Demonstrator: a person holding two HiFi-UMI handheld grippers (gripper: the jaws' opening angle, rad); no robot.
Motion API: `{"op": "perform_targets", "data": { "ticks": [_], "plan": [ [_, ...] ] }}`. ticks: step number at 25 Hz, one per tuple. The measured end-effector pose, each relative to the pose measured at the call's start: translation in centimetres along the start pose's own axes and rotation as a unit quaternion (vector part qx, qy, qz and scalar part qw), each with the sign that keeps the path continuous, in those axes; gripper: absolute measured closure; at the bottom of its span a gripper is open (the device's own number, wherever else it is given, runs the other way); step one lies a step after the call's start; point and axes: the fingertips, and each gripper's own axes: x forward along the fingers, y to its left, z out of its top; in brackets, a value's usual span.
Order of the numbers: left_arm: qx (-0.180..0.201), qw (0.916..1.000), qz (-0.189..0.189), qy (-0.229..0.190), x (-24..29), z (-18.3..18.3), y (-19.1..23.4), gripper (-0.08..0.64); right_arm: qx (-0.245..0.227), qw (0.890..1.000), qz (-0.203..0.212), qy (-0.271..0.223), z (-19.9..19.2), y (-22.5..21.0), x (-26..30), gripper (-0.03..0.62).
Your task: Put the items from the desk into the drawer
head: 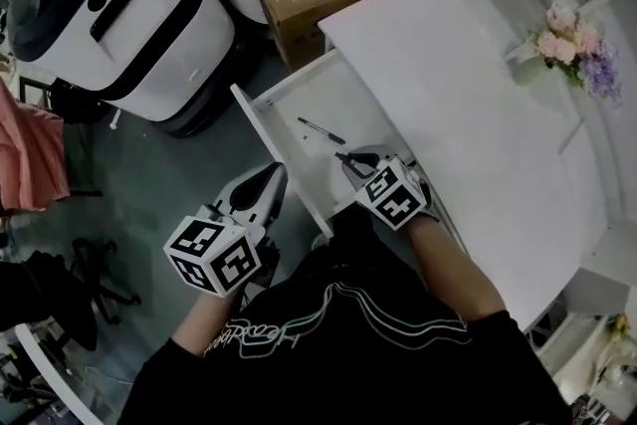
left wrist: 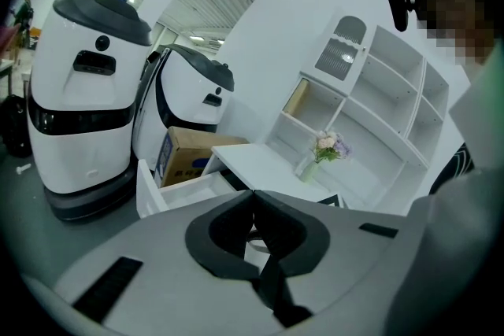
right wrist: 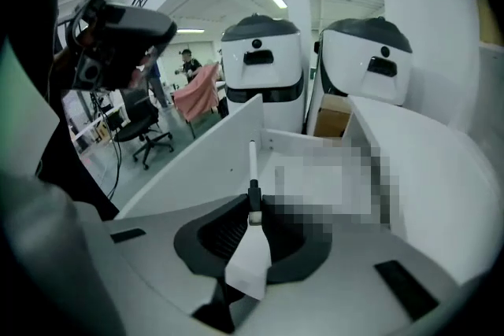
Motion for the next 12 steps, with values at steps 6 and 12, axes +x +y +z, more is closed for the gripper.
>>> {"op": "perform_targets", "data": {
  "ticks": [6,12],
  "plan": [
    [-0.023,0.9992,0.032,-0.004,0.0,0.0,2.9,0.540,-0.055,0.993,0.024,0.097,-2.6,-1.2,6.4,0.518],
    [-0.047,0.9964,0.070,-0.006,0.5,-0.1,5.6,0.540,-0.081,0.981,0.057,0.169,-5.5,-2.2,11.8,0.517]
  ]
}}
